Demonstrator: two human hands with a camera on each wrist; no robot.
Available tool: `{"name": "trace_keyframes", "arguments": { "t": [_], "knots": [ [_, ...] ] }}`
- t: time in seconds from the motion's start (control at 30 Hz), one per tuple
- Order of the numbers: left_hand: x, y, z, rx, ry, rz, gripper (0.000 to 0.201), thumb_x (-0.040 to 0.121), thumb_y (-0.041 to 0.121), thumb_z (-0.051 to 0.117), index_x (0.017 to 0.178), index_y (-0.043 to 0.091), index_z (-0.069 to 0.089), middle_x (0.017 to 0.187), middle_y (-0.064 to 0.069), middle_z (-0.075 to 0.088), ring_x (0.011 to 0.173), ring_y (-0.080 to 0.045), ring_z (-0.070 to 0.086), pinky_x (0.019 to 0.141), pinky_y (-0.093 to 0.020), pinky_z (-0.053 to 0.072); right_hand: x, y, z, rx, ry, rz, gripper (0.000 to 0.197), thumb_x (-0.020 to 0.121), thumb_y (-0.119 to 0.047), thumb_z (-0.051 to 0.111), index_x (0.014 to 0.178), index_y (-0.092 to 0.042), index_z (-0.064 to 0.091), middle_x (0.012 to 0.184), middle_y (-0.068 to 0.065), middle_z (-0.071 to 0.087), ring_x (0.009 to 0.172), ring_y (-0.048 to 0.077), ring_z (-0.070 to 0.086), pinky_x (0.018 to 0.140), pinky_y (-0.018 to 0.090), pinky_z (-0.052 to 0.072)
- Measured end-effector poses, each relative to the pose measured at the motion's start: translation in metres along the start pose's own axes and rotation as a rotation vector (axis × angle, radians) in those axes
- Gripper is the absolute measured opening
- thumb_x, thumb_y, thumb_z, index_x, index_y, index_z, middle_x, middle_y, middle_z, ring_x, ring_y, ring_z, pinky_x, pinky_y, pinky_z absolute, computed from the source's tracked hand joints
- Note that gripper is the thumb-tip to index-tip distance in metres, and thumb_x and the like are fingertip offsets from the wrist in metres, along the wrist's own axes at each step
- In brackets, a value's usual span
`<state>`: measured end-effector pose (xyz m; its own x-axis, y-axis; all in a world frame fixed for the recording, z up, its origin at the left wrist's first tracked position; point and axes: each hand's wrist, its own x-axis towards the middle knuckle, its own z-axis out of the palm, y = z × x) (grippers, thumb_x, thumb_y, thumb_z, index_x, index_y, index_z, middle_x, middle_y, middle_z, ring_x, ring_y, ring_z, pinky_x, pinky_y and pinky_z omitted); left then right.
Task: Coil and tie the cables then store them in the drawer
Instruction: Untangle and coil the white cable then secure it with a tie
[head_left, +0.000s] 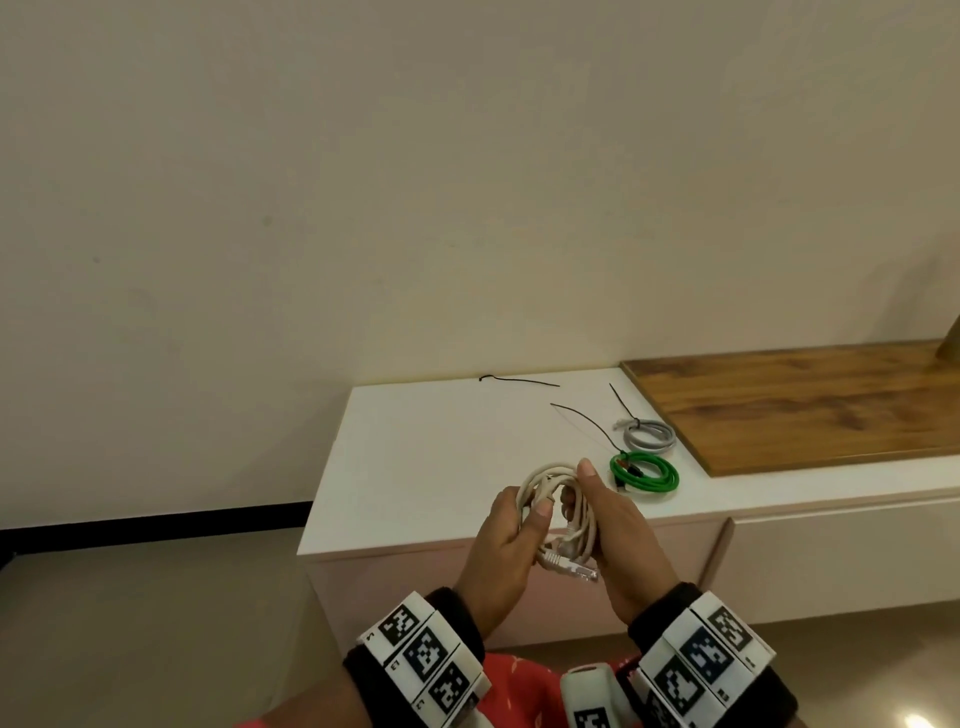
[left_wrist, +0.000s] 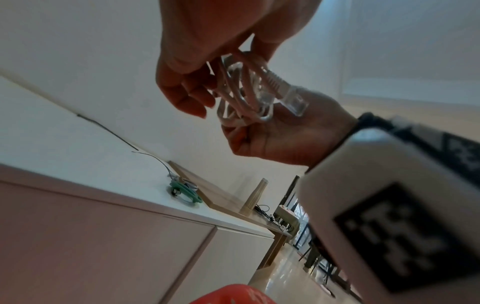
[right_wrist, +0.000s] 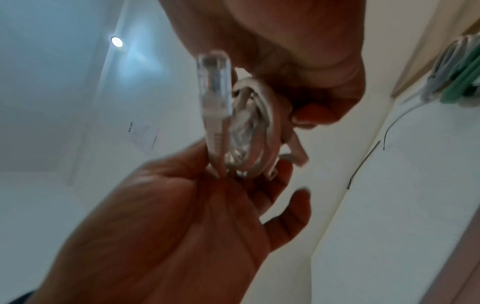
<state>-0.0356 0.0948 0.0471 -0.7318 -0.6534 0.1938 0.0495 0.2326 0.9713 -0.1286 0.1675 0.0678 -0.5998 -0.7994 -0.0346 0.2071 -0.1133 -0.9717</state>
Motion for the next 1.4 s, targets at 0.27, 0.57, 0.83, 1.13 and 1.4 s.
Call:
{"name": "trace_keyframes", "arguments": {
  "t": [0.27, 0.57, 0.83, 1.13, 1.4],
  "knots": [
    [0.005, 0.002, -0.009, -0.042, 0.057, 0.055, 0.017, 0.095, 0.028, 0.037, 0.090, 0.016, 0.049, 0.074, 0.003, 0.048, 0.070, -0.011, 0.048, 0.067, -0.025, 0.043, 0.005, 0.001, -0.007, -0.191, -0.106, -0.151, 0.023, 0.092, -0.012, 0.045, 0.098, 0.004, 0.060, 0.071, 0.013, 0.054, 0.060, 0.017, 0.057, 0.058, 0.027, 0.053],
    [0.013, 0.008, -0.020, -0.254, -0.193, -0.173, 0.035, 0.094, 0.026, 0.037, 0.113, 0.001, 0.051, 0.096, -0.014, 0.056, 0.089, -0.024, 0.057, 0.076, -0.032, 0.051, 0.015, 0.005, -0.013, -0.110, -0.051, -0.195, 0.020, 0.088, -0.006, 0.049, 0.084, -0.003, 0.068, 0.071, 0.012, 0.069, 0.062, 0.020, 0.064, 0.053, 0.024, 0.052],
    [0.025, -0.008, -0.022, -0.164, -0.101, -0.094, 0.021, 0.097, 0.015, 0.035, 0.093, 0.006, 0.054, 0.073, -0.001, 0.051, 0.063, -0.005, 0.055, 0.060, -0.019, 0.047, 0.037, 0.013, -0.017, -0.127, -0.135, -0.119, 0.020, 0.090, -0.006, 0.048, 0.090, -0.001, 0.068, 0.077, 0.014, 0.071, 0.068, 0.021, 0.067, 0.058, 0.024, 0.055],
    [0.088, -0.020, -0.052, -0.109, 0.020, -0.104, 0.019, 0.097, 0.013, 0.035, 0.089, 0.007, 0.052, 0.072, -0.002, 0.046, 0.064, -0.011, 0.046, 0.057, -0.019, 0.044, 0.135, -0.006, -0.042, -0.434, -0.183, 0.062, 0.009, 0.090, -0.012, 0.053, 0.088, -0.005, 0.059, 0.076, 0.008, 0.061, 0.066, 0.015, 0.056, 0.055, 0.014, 0.050],
    [0.160, -0.060, -0.087, -0.047, 0.084, -0.176, 0.020, 0.097, 0.014, 0.036, 0.089, 0.013, 0.054, 0.073, -0.001, 0.047, 0.066, -0.012, 0.047, 0.063, -0.023, 0.042, 0.297, -0.005, -0.030, -0.962, -0.178, 0.103, 0.009, 0.087, -0.011, 0.057, 0.078, -0.009, 0.059, 0.082, 0.013, 0.060, 0.073, 0.022, 0.055, 0.063, 0.024, 0.047]
  ]
}}
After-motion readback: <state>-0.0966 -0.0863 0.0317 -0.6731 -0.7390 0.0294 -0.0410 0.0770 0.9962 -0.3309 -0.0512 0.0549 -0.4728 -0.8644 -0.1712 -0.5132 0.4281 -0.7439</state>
